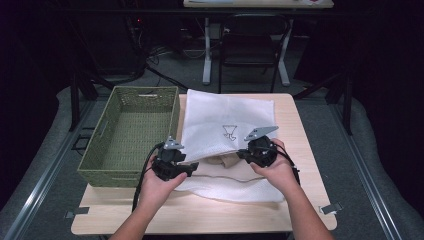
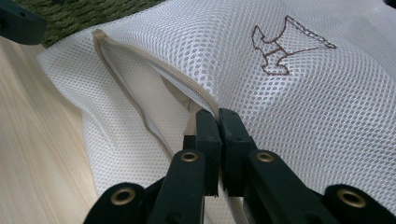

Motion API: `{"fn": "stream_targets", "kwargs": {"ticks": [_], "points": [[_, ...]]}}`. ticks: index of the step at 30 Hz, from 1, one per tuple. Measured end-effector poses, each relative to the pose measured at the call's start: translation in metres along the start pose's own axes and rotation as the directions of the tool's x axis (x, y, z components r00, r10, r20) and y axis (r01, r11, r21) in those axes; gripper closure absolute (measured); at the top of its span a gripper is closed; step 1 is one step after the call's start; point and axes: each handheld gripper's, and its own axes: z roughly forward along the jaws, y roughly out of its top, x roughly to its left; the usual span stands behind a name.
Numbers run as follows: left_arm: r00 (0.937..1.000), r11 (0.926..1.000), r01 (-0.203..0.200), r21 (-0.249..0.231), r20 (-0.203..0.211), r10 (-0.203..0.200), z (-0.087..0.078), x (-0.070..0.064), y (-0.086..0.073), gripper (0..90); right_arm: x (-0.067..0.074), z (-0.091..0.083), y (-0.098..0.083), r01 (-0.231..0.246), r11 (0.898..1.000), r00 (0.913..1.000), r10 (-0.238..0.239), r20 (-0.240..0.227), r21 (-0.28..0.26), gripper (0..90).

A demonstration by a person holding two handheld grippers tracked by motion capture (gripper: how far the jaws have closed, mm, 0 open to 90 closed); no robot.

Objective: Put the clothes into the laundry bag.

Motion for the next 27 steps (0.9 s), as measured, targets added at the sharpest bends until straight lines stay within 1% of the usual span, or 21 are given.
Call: {"fn": "stream_targets", "kwargs": {"ticks": [2, 3, 4, 5, 6, 9, 10, 11, 12, 13, 16, 17, 23, 24, 27], "points": [[1.0, 1.0, -0.001, 0.008, 0.01, 0.001, -0.001, 0.001, -0.001, 42.9, 0.0, 0.002, -0.003, -0.006, 1.0, 0.9999, 0.006, -0.01, 0.002, 87.6], [1.0, 1.0, 0.0, 0.001, 0.009, 0.0, -0.001, 0.001, -0.002, 42.9, 0.001, 0.003, -0.004, -0.005, 1.0, 0.9999, 0.005, -0.01, 0.004, 87.7], [0.9998, 1.0, -0.001, 0.006, 0.018, 0.001, -0.001, 0.001, -0.003, 42.9, 0.001, 0.004, -0.005, -0.001, 1.0, 0.9999, 0.001, -0.013, 0.007, 87.7], [0.9999, 1.0, -0.003, -0.001, 0.014, 0.003, -0.001, 0.001, -0.004, 42.9, 0.002, 0.005, -0.006, -0.002, 1.0, 0.9999, 0.002, -0.015, 0.01, 87.7], [0.9998, 1.0, -0.008, 0.005, 0.016, 0.008, -0.001, 0.002, -0.005, 42.9, 0.003, 0.006, -0.007, 0.0, 1.0, 0.9999, 0.0, -0.015, 0.014, 87.7], [0.9997, 1.0, -0.006, 0.004, 0.023, 0.006, -0.001, 0.002, -0.006, 42.9, 0.005, 0.009, -0.009, 0.006, 1.0, 0.9999, -0.005, -0.016, 0.023, 87.7], [0.9996, 1.0, -0.006, 0.004, 0.027, 0.006, 0.0, 0.003, -0.008, 42.9, 0.008, 0.012, -0.011, 0.01, 0.999, 0.9998, -0.009, -0.017, 0.033, 87.7], [0.9996, 1.0, -0.006, 0.004, 0.027, 0.006, 0.0, 0.003, -0.008, 42.9, 0.008, 0.012, -0.011, 0.01, 0.999, 0.9998, -0.009, -0.017, 0.033, 87.7], [0.9995, 1.0, 0.001, 0.004, 0.033, -0.001, 0.0, 0.003, -0.01, 42.9, 0.01, 0.016, -0.014, 0.017, 0.999, 0.9997, -0.017, -0.019, 0.046, 87.7], [0.9994, 1.0, -0.004, -0.002, 0.034, 0.005, 0.0, 0.003, -0.011, 42.9, 0.01, 0.018, -0.016, 0.015, 0.998, 0.9997, -0.014, -0.02, 0.053, 87.7], [0.9992, 1.0, 0.0, -0.003, 0.04, 0.0, -0.001, 0.003, -0.012, 42.9, 0.011, 0.023, -0.021, 0.016, 0.998, 0.9997, -0.015, -0.022, 0.067, 87.7], [0.999, 0.9999, -0.006, -0.011, 0.045, 0.006, -0.001, 0.003, -0.014, 42.9, 0.011, 0.024, -0.022, 0.015, 0.997, 0.9996, -0.013, -0.024, 0.071, 87.7], [0.9991, 0.9999, -0.007, -0.009, 0.042, 0.007, -0.005, 0.004, -0.017, 42.9, 0.009, 0.027, -0.029, 0.009, 0.996, 0.9995, -0.006, -0.032, 0.085, 87.8], [0.9992, 0.9999, -0.008, -0.014, 0.04, 0.008, -0.004, 0.004, -0.017, 42.9, 0.009, 0.027, -0.03, 0.002, 0.996, 0.9994, 0.001, -0.034, 0.088, 87.9], [0.9989, 0.9999, -0.013, -0.008, 0.044, 0.014, -0.004, 0.003, -0.019, 43.0, 0.007, 0.027, -0.033, -0.005, 0.996, 0.9993, 0.008, -0.037, 0.092, 87.9]]}}
